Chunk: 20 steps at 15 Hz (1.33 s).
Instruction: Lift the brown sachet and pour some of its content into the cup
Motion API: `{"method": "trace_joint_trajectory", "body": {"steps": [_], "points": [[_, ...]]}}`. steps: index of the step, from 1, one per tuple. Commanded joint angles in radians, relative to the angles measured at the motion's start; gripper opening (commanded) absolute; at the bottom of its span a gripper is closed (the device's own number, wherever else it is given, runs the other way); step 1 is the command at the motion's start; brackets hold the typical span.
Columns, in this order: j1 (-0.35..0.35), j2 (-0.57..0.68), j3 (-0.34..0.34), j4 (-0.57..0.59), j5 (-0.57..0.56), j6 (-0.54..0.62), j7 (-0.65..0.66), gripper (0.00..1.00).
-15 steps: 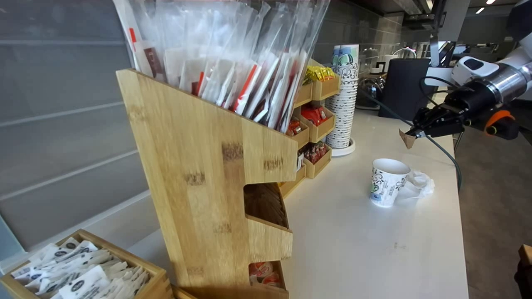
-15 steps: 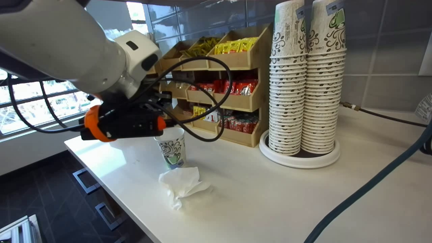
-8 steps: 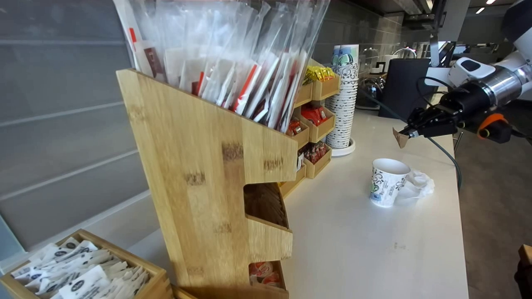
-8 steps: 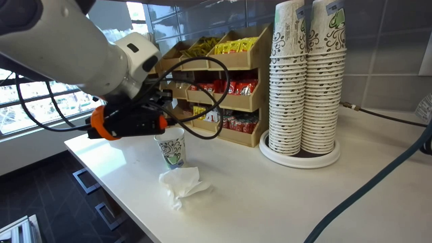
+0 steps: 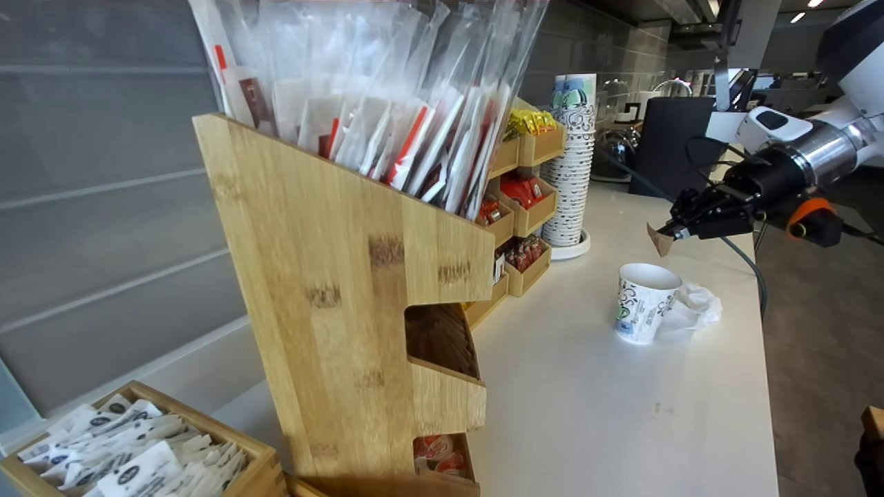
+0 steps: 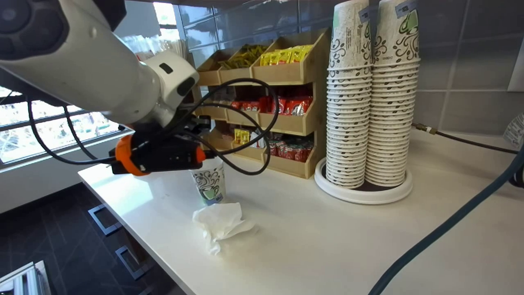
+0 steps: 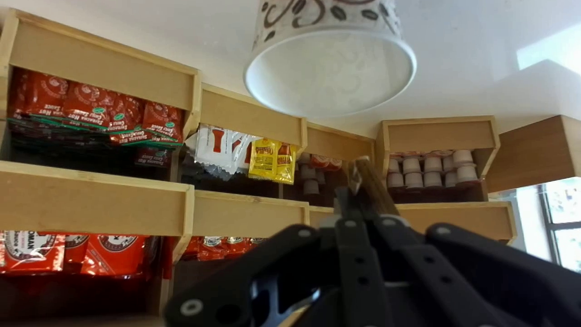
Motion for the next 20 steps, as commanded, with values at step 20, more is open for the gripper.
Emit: {"method": "trace_joint_trajectory", "body": {"steps": [20], "points": [[-0.051,0.022,0.022,0.0,0.052,-0.026,-0.093,0.01]]}}
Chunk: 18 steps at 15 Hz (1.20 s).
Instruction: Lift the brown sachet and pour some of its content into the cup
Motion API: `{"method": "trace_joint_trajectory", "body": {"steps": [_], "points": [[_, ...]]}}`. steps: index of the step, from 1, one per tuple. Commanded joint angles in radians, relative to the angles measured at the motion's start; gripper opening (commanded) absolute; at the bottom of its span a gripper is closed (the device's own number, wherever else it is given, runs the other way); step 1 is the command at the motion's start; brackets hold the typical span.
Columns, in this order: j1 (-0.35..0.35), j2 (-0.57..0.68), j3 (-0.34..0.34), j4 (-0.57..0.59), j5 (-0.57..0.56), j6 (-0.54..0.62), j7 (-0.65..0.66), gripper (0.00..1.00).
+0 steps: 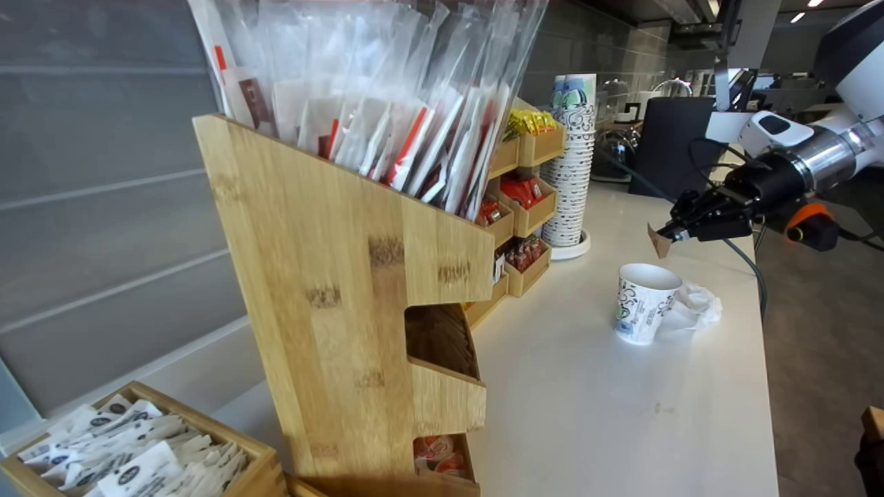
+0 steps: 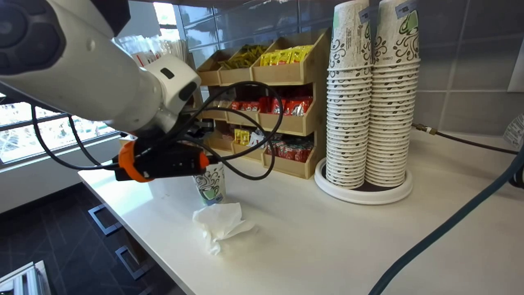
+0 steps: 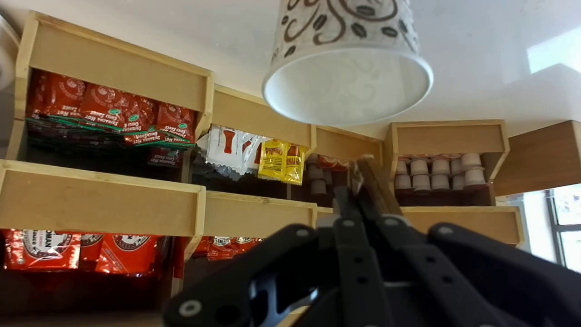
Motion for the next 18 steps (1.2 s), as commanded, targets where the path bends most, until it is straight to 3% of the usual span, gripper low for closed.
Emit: {"method": "trace_joint_trajectory", "body": {"steps": [1,3,4,5,7,10,18], "points": [[-0.022,0.001,0.018,0.0,0.018,-0.02,-0.031,0.01],[-0.021,-0.002,0.02,0.0,0.021,-0.022,-0.035,0.0],[-0.022,-0.002,0.022,0.0,0.019,-0.021,-0.033,0.09],[-0.022,-0.001,0.023,0.0,0.017,-0.02,-0.032,0.29],[-0.024,-0.001,0.024,0.0,0.022,-0.019,-0.033,0.1],[-0.024,-0.003,0.023,0.0,0.024,-0.02,-0.035,0.0],[-0.025,-0.012,0.035,0.0,0.013,-0.005,-0.025,0.0]]}}
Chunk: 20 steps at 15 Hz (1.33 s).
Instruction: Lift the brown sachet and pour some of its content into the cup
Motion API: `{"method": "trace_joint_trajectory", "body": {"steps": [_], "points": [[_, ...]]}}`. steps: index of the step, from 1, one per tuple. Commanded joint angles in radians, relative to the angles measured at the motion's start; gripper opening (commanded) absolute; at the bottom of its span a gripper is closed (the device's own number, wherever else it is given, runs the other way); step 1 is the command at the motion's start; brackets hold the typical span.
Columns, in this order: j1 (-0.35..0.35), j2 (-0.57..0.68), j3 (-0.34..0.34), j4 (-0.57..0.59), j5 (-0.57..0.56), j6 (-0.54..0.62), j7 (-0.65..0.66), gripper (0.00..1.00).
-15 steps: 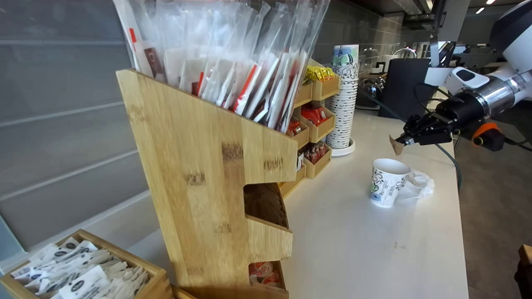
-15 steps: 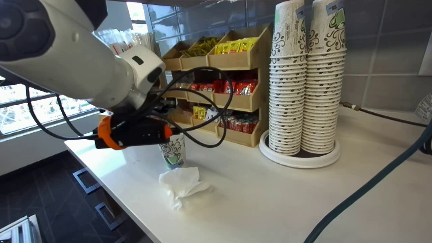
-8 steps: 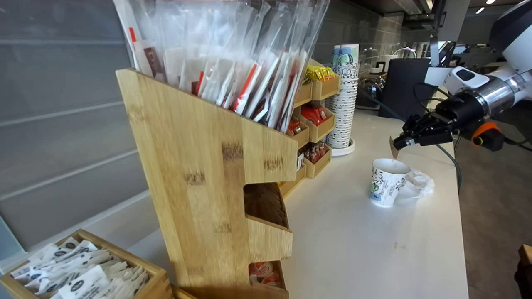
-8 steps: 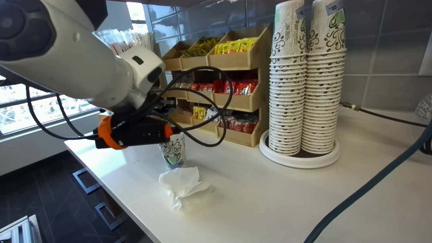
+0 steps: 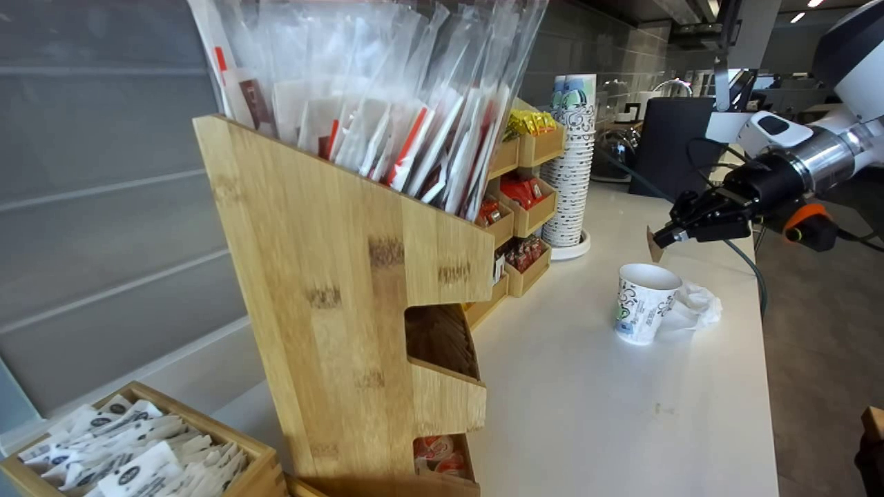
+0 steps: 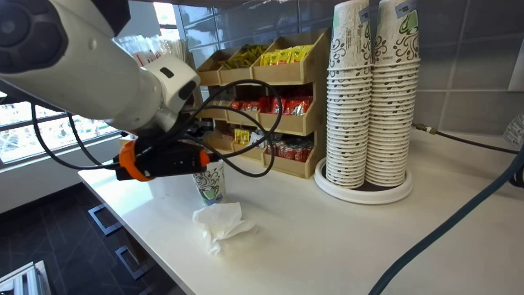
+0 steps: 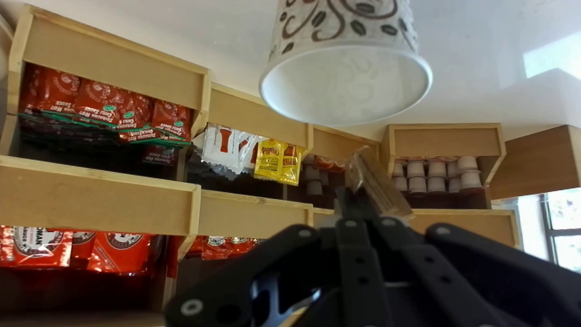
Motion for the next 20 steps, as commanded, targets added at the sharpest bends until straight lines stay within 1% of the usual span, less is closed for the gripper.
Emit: {"method": "trace_joint_trajectory", "body": {"steps": [1,2,4,7,9,11,14,16,20], "points": [[-0.027,-0.014,0.035,0.0,-0.001,0.003,-0.001,0.0],[-0.026,-0.019,0.033,0.001,0.006,-0.008,-0.008,0.0],[-0.031,-0.029,0.057,0.003,-0.019,0.0,0.02,0.0],[-0.039,-0.061,0.109,0.004,-0.057,0.008,0.068,0.0],[-0.047,-0.093,0.157,0.005,-0.096,0.012,0.13,0.0],[-0.052,-0.16,0.209,-0.018,-0.152,0.004,0.205,0.0],[-0.069,-0.234,0.307,-0.01,-0.243,-0.017,0.347,0.0],[-0.072,-0.293,0.365,-0.008,-0.283,-0.045,0.435,0.0],[-0.062,-0.387,0.456,-0.005,-0.354,-0.127,0.568,0.0]]}}
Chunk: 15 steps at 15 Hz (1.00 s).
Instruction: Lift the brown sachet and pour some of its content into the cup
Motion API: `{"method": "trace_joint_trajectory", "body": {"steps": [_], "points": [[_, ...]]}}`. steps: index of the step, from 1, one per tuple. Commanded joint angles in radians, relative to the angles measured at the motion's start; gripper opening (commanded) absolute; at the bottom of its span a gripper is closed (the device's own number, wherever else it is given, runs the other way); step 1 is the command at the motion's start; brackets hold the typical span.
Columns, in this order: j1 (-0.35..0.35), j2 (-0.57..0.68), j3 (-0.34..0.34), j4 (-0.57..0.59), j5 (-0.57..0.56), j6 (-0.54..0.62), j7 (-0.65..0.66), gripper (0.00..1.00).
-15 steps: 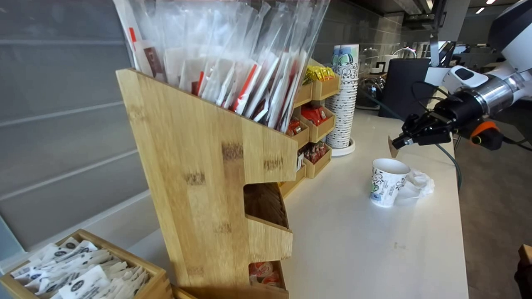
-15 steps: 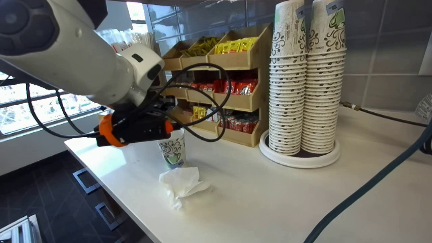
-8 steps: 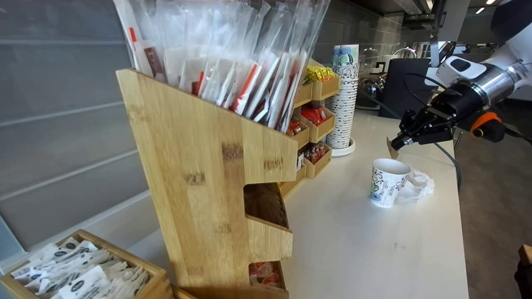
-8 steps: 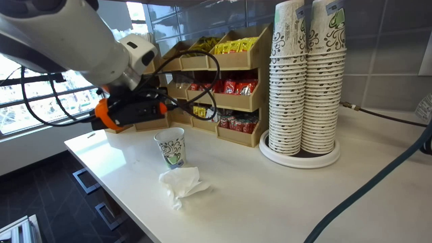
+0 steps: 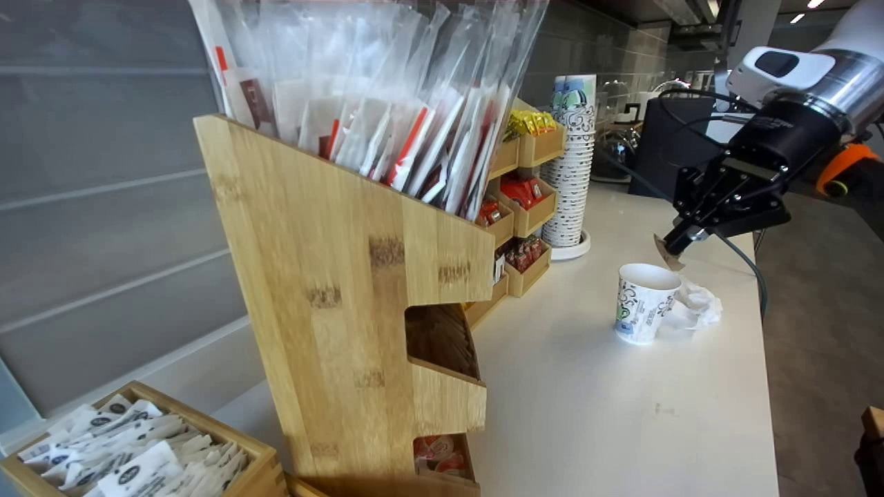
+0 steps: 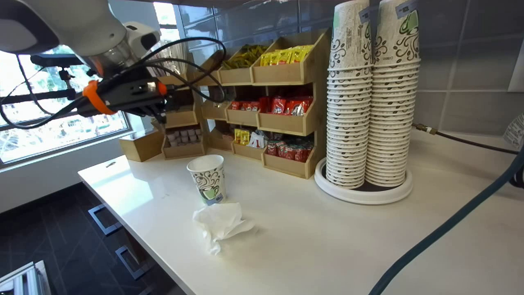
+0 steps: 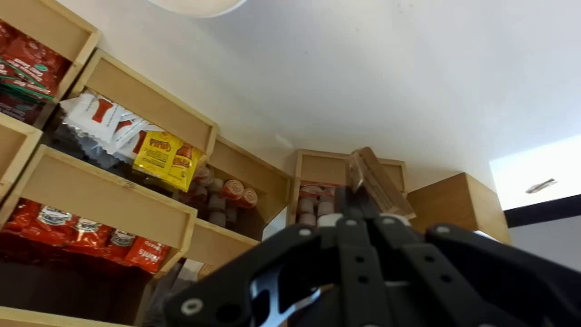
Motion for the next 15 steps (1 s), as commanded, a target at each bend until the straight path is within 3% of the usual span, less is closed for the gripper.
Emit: {"method": "trace_joint_trajectory", "body": {"steps": [1,7,15], "points": [[-0.015,-0.112,0.083,-0.008,-0.075,-0.091,0.126,0.0],[0.022,-0.163,0.199,-0.027,-0.105,-0.17,0.236,0.0],[0.004,-0.056,0.365,0.0,-0.133,-0.153,0.281,0.0]]}}
